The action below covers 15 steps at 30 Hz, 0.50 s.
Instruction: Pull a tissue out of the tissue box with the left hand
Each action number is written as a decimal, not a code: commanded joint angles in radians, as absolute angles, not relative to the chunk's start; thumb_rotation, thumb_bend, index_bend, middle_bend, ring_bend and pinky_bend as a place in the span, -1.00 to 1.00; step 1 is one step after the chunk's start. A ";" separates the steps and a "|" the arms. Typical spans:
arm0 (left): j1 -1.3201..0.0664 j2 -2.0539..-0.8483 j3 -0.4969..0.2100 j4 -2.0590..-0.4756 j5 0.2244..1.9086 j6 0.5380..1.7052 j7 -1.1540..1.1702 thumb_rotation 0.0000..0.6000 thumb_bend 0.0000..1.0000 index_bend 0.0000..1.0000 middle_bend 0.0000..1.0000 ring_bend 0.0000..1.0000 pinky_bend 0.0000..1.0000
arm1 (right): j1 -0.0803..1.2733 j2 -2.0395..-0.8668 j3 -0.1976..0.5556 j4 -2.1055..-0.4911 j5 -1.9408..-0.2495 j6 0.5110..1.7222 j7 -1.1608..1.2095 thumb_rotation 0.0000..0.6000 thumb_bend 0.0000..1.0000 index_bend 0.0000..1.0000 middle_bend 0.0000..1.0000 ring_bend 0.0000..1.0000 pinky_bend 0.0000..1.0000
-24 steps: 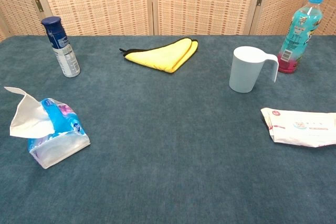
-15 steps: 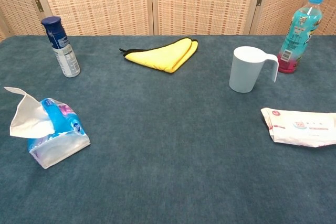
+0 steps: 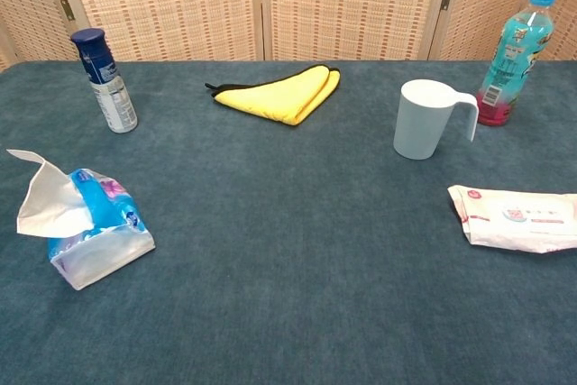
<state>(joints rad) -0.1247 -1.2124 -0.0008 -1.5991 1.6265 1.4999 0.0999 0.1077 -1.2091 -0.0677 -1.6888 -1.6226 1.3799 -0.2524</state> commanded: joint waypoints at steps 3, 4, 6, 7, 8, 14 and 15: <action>-0.141 -1.230 0.006 -1.579 1.654 1.488 0.090 1.00 -0.40 -1.00 -1.00 -1.00 -0.78 | 0.109 -1.206 -0.064 -1.689 -1.615 1.376 -0.248 1.00 -0.71 -1.00 -1.00 -1.00 -0.93; -0.144 -1.235 0.007 -1.574 1.662 1.491 0.087 1.00 -0.39 -1.00 -1.00 -1.00 -0.77 | 0.109 -1.205 -0.063 -1.690 -1.615 1.376 -0.246 1.00 -0.71 -1.00 -1.00 -1.00 -0.93; -0.150 -1.246 0.008 -1.566 1.677 1.493 0.079 1.00 -0.39 -1.00 -1.00 -1.00 -0.75 | 0.110 -1.204 -0.062 -1.691 -1.614 1.376 -0.243 1.00 -0.71 -1.00 -1.00 -1.00 -0.93; -0.154 -1.250 0.009 -1.563 1.682 1.490 0.078 1.00 -0.39 -0.99 -1.00 -1.00 -0.75 | 0.110 -1.203 -0.061 -1.691 -1.614 1.376 -0.242 1.00 -0.71 -1.00 -1.00 -1.00 -0.93; -0.159 -1.254 0.010 -1.559 1.686 1.485 0.079 1.00 -0.39 -0.99 -1.00 -1.00 -0.75 | 0.110 -1.202 -0.062 -1.692 -1.615 1.376 -0.240 1.00 -0.71 -1.00 -1.00 -1.00 -0.93; -0.198 -1.294 0.014 -1.530 1.695 1.423 0.119 1.00 -0.39 -0.99 -1.00 -1.00 -0.74 | 0.110 -1.196 -0.061 -1.696 -1.616 1.376 -0.234 1.00 -0.71 -1.00 -1.00 -1.00 -0.93; -0.205 -1.305 0.013 -1.526 1.697 1.415 0.123 1.00 -0.39 -0.99 -1.00 -1.00 -0.74 | 0.111 -1.195 -0.061 -1.696 -1.617 1.376 -0.233 1.00 -0.71 -1.00 -1.00 -1.00 -0.93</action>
<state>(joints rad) -0.1960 -1.2942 0.0127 -1.5332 1.6939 1.4251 0.1149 0.1105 -1.1951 -0.0612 -1.6958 -1.6166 1.3758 -0.2329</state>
